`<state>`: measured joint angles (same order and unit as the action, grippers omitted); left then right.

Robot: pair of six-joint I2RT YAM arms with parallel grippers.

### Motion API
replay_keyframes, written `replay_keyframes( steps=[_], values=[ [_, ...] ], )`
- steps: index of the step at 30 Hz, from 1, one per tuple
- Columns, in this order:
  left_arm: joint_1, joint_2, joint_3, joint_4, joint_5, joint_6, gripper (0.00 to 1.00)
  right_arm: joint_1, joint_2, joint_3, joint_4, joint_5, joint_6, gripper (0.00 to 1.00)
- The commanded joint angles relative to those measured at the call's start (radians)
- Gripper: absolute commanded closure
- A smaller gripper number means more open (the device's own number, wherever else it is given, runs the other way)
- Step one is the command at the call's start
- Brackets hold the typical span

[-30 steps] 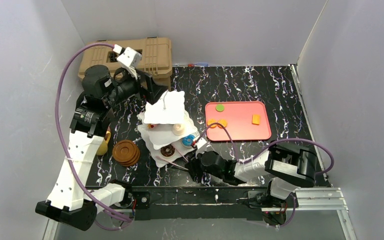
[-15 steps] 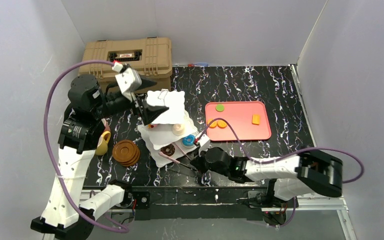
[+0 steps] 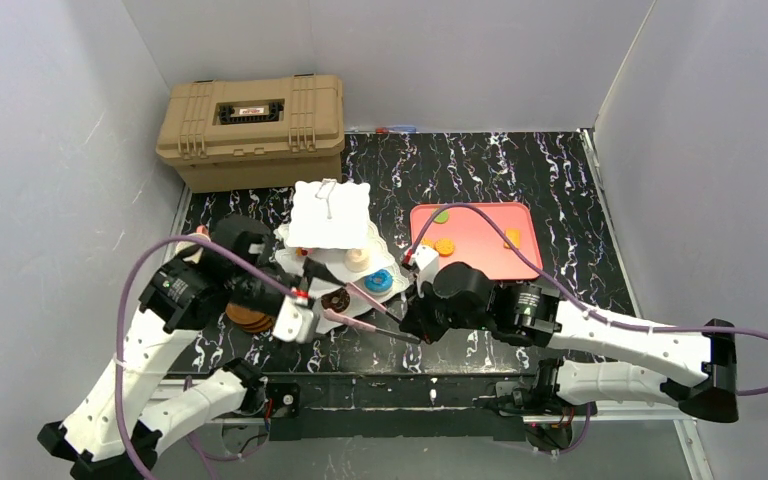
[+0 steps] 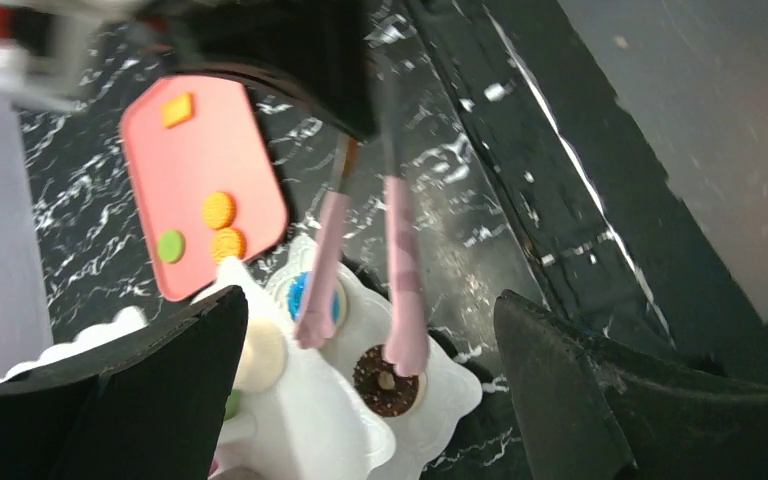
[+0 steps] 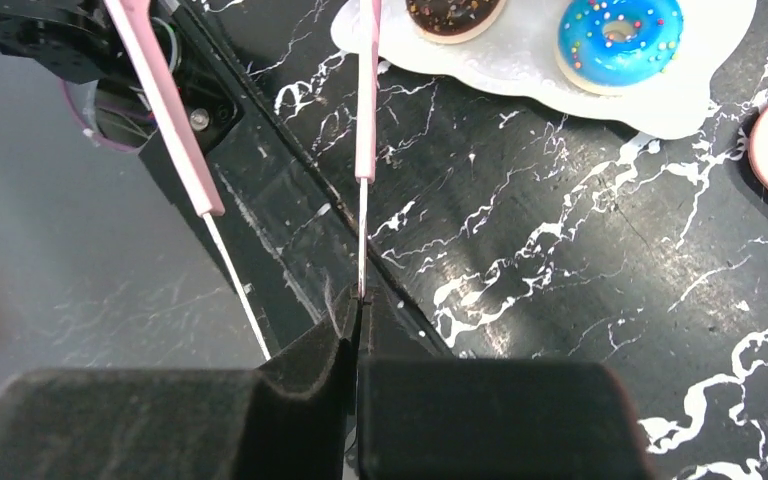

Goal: Serve the afternoon tea
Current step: Pick up the clamp from the desert table, then adjust the clamp.

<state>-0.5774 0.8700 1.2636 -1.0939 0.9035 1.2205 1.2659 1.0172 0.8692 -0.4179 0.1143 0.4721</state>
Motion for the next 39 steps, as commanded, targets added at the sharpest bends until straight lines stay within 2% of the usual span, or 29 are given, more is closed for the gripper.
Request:
replay_keyframes(
  steps=[1,4,10,12,14,17,20,25,27,30,32,34,36,38,39],
  values=[
    [-0.098,-0.028,-0.079,-0.088,-0.096,0.244,0.09,-0.032,0.0,0.116,-0.198,-0.096,0.035,0.99],
    [-0.166,-0.038,-0.137,-0.01,-0.148,0.252,0.12,-0.077,0.018,0.154,-0.208,-0.147,0.037,0.99],
    [-0.293,-0.074,-0.246,0.282,-0.389,0.208,0.21,-0.251,0.064,0.242,-0.172,-0.308,0.036,0.99],
    [-0.328,-0.089,-0.291,0.39,-0.481,0.207,0.24,-0.27,0.076,0.26,-0.161,-0.343,0.033,0.99],
    [-0.378,-0.108,-0.368,0.569,-0.599,0.218,0.26,-0.277,0.084,0.271,-0.16,-0.363,0.029,0.99],
    [-0.414,-0.103,-0.397,0.716,-0.69,0.204,0.29,-0.28,0.082,0.278,-0.166,-0.38,0.026,0.99],
    [-0.439,-0.085,-0.388,0.797,-0.742,0.175,0.32,-0.284,0.071,0.289,-0.184,-0.373,0.024,0.99],
    [-0.452,-0.085,-0.381,0.783,-0.761,0.16,0.35,-0.29,0.057,0.308,-0.204,-0.364,0.019,0.99],
    [-0.453,-0.082,-0.365,0.754,-0.766,0.138,0.49,-0.29,0.055,0.321,-0.215,-0.358,0.015,0.99],
    [-0.454,-0.08,-0.347,0.723,-0.773,0.118,0.81,-0.293,0.053,0.337,-0.23,-0.349,0.009,0.99],
    [-0.453,-0.077,-0.339,0.722,-0.782,0.107,0.97,-0.296,0.055,0.347,-0.239,-0.341,0.004,0.99],
    [-0.453,-0.069,-0.323,0.723,-0.792,0.086,1.0,-0.298,0.054,0.358,-0.242,-0.331,0.001,0.99],
    [-0.453,-0.052,-0.301,0.735,-0.807,0.04,1.0,-0.301,0.047,0.367,-0.232,-0.313,0.003,0.78],
    [-0.453,-0.03,-0.269,0.748,-0.83,-0.058,1.0,-0.302,0.031,0.379,-0.217,-0.263,0.015,0.44],
    [-0.453,-0.018,-0.248,0.754,-0.839,-0.111,1.0,-0.303,0.02,0.389,-0.211,-0.219,0.025,0.31]
  ],
)
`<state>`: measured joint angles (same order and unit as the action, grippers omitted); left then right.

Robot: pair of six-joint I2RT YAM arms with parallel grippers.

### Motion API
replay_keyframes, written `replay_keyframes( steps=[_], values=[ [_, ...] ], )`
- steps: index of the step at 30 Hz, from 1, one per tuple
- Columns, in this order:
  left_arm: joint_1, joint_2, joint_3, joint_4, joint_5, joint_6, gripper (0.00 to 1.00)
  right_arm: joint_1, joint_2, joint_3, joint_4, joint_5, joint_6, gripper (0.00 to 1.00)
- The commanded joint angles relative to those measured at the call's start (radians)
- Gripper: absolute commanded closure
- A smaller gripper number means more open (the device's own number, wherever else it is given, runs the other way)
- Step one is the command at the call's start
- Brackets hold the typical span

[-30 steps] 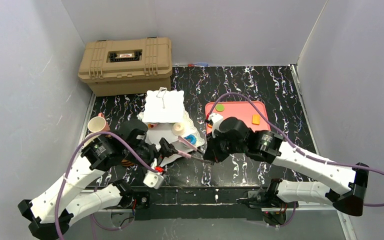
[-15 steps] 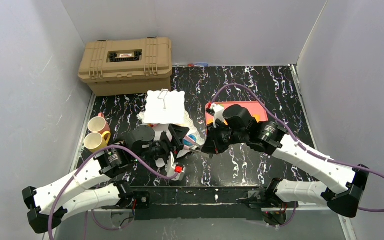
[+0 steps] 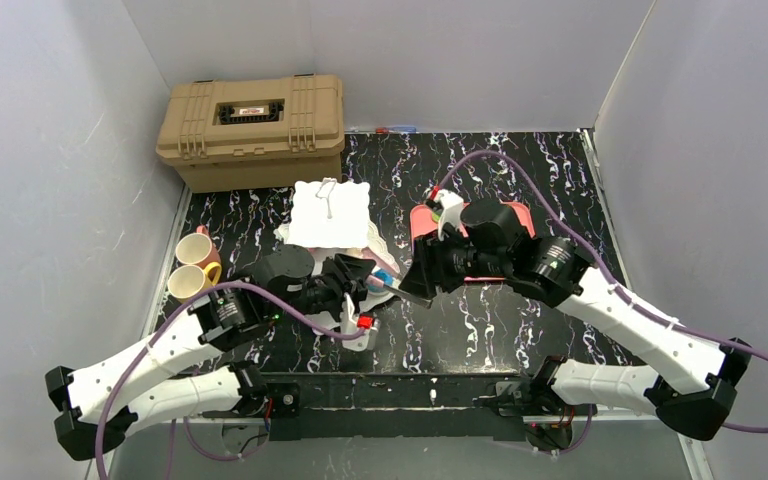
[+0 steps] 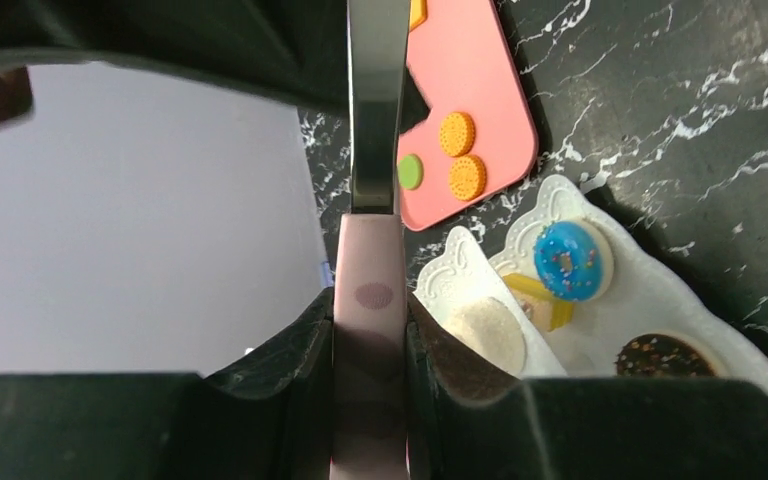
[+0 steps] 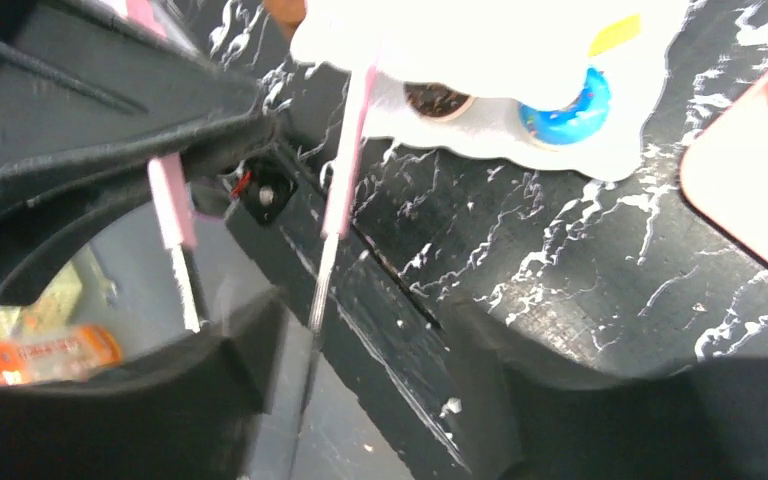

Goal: Serve the afternoon tea
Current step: Adjust the clamp.

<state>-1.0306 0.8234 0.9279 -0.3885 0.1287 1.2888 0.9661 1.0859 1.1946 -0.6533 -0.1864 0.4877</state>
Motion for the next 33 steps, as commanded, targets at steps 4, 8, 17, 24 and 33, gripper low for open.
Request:
replay_keyframes(
  steps=[4,8,17,24,33],
  values=[
    [0.0,0.062,0.134,0.098,-0.114,-0.394,1.0,-0.006,-0.127,0.096,0.079,0.318,0.037,0.02],
    [0.0,0.075,0.118,0.185,-0.183,-0.502,1.0,-0.006,-0.235,0.059,0.254,0.437,0.074,0.02],
    [0.0,0.153,0.191,0.209,-0.256,-0.718,1.0,-0.006,-0.324,-0.108,0.461,0.387,0.186,0.02],
    [0.0,0.23,0.251,0.229,-0.227,-0.801,1.0,-0.006,-0.233,-0.156,0.564,0.312,0.206,0.01],
    [0.0,0.297,0.306,0.246,-0.194,-0.819,1.0,-0.006,-0.18,-0.188,0.635,0.39,0.18,0.01]
  ],
)
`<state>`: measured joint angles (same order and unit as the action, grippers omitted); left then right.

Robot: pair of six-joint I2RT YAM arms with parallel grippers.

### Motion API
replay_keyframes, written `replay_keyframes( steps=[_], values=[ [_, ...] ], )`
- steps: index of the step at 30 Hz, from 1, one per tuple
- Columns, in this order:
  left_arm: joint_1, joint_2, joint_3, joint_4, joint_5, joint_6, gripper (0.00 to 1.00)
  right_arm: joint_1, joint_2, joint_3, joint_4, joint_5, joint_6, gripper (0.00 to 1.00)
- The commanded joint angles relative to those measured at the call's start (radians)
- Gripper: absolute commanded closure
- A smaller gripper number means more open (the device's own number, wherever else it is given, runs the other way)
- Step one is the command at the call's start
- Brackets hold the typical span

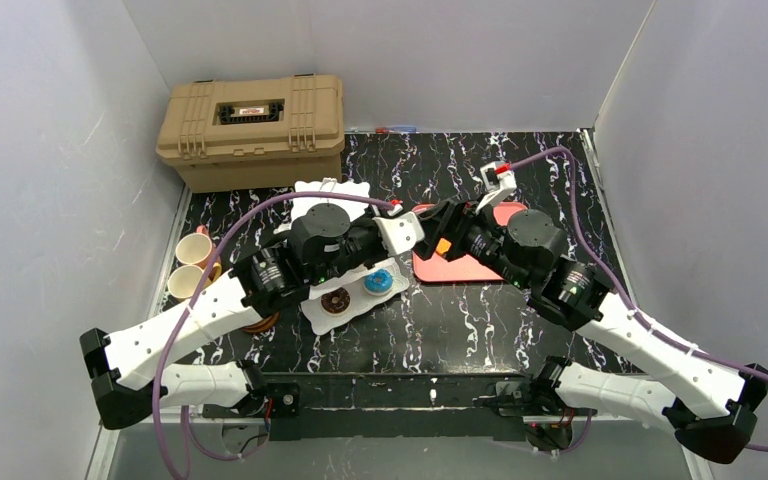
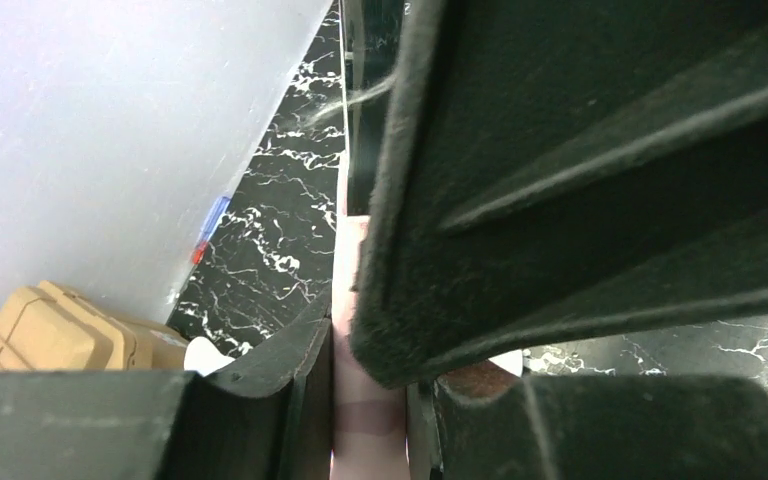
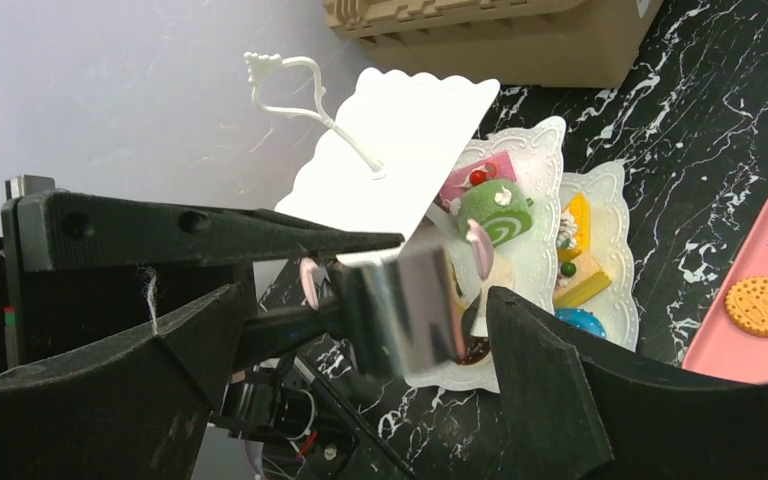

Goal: Serve the afternoon tea
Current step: Adjust the clamp.

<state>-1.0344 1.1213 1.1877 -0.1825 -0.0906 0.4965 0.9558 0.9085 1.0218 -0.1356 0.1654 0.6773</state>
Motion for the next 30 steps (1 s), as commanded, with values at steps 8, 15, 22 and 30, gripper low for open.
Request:
replay_keyframes(
  steps=[8,15,22,30],
  values=[
    [0.004,0.0,0.048,0.041,0.032,-0.055,1.0,0.004,0.019,-0.067,0.243,0.018,0.009,0.11],
    [0.004,-0.012,0.061,0.035,0.084,-0.097,1.0,0.004,0.032,-0.079,0.273,0.046,-0.044,0.24],
    [0.004,-0.022,0.058,0.035,0.091,-0.108,1.0,0.004,0.035,-0.08,0.249,0.061,-0.088,0.17],
    [0.004,-0.021,0.059,0.036,0.137,-0.114,1.0,0.004,0.047,-0.101,0.292,0.026,-0.086,0.36]
  ],
)
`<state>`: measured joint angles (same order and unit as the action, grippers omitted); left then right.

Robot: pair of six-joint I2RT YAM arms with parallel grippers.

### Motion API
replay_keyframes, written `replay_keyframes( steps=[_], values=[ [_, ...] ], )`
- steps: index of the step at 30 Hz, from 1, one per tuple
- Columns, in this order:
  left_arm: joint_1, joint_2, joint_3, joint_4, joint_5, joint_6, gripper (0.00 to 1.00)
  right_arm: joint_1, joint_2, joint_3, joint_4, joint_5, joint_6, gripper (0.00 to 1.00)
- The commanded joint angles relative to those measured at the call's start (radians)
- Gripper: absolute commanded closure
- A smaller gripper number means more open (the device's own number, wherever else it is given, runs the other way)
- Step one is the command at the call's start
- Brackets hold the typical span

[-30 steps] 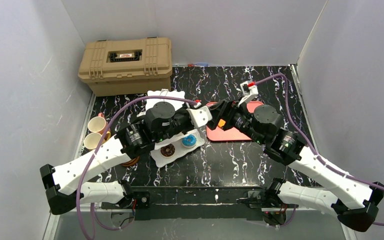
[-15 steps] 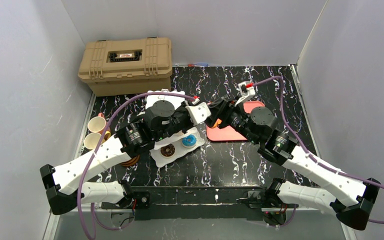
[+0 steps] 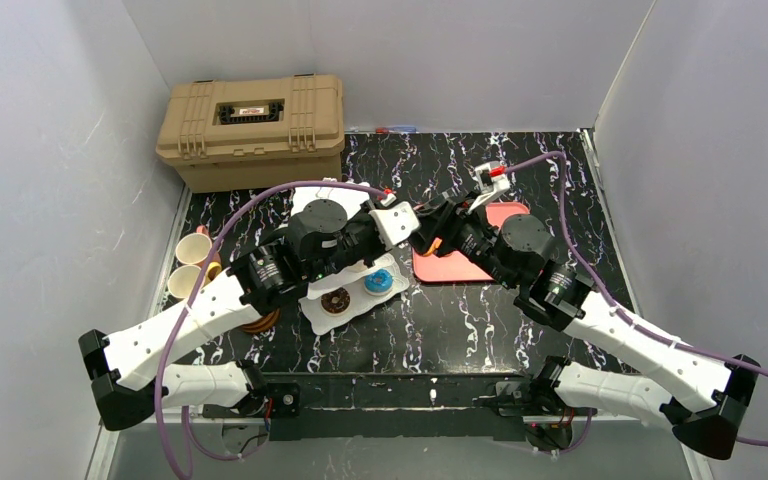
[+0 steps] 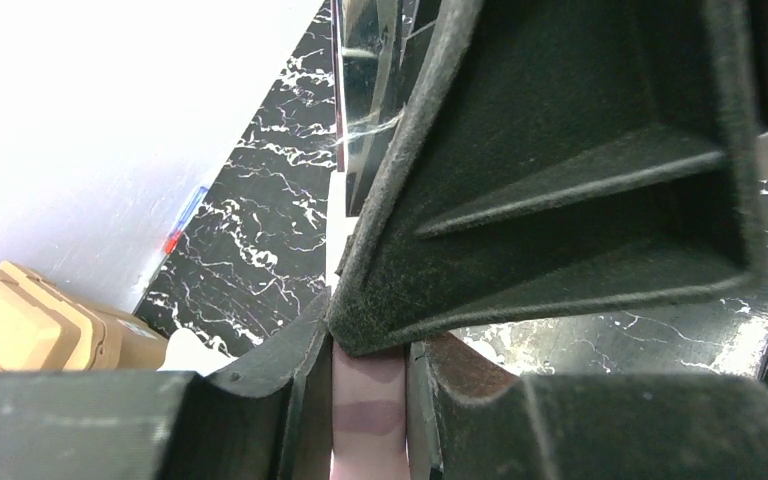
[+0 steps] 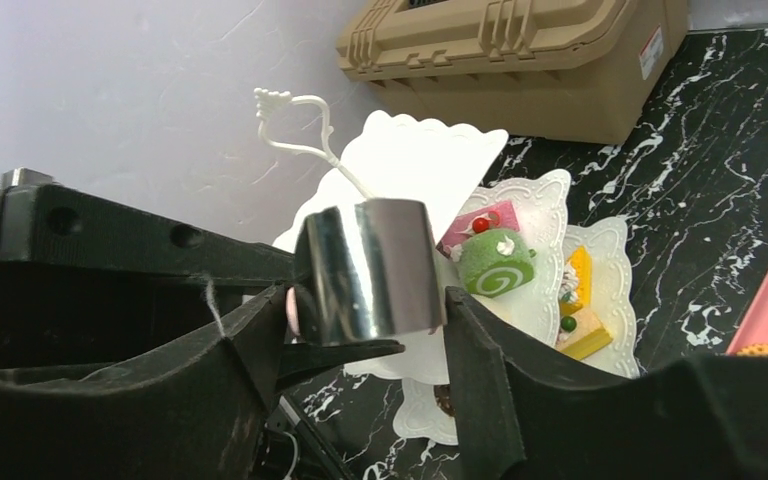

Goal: Serve the afternoon tea
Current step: Adjust the clamp, then pick up the desert from the tray.

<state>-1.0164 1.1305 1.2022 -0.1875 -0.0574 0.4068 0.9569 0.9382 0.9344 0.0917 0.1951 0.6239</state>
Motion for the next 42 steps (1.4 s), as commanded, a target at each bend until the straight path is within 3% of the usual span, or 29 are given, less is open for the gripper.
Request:
replay_keyframes(
  steps=[1,3,4,7,9,18,22,30,33,42],
  values=[
    [-0.014,-0.031,0.045,0.04,0.105,-0.025,1.0,0.003,0.017,-0.013,0.067,-0.004,-0.038,0.4],
    [-0.014,-0.032,0.048,0.037,0.102,-0.021,1.0,0.003,0.008,-0.013,0.063,0.008,-0.048,0.46],
    [-0.015,-0.033,0.052,0.034,0.094,-0.02,0.92,0.003,0.002,-0.014,0.057,0.017,-0.053,0.47],
    [-0.014,-0.037,0.064,0.022,0.081,-0.019,0.23,0.003,-0.021,-0.017,0.029,0.062,-0.073,0.47],
    [-0.014,-0.038,0.078,0.003,0.079,-0.017,0.04,0.003,-0.033,-0.017,0.0,0.089,-0.096,0.47],
    [-0.007,-0.049,0.167,-0.08,0.033,-0.037,0.02,-0.001,-0.03,-0.002,-0.142,0.247,-0.249,0.44],
    [0.041,-0.008,0.275,-0.216,0.016,-0.055,0.02,-0.029,0.002,-0.038,-0.161,0.282,-0.302,0.41],
    [0.435,0.154,0.594,-0.473,0.208,-0.253,0.02,-0.169,0.093,-0.146,-0.047,0.227,-0.329,0.4],
    [0.516,0.191,0.717,-0.582,0.242,-0.258,0.02,-0.243,0.136,-0.175,-0.005,0.189,-0.328,0.41],
    [0.816,0.235,0.842,-0.757,0.322,-0.301,0.02,-0.332,0.29,-0.201,0.087,0.15,-0.384,0.4]
  ],
)
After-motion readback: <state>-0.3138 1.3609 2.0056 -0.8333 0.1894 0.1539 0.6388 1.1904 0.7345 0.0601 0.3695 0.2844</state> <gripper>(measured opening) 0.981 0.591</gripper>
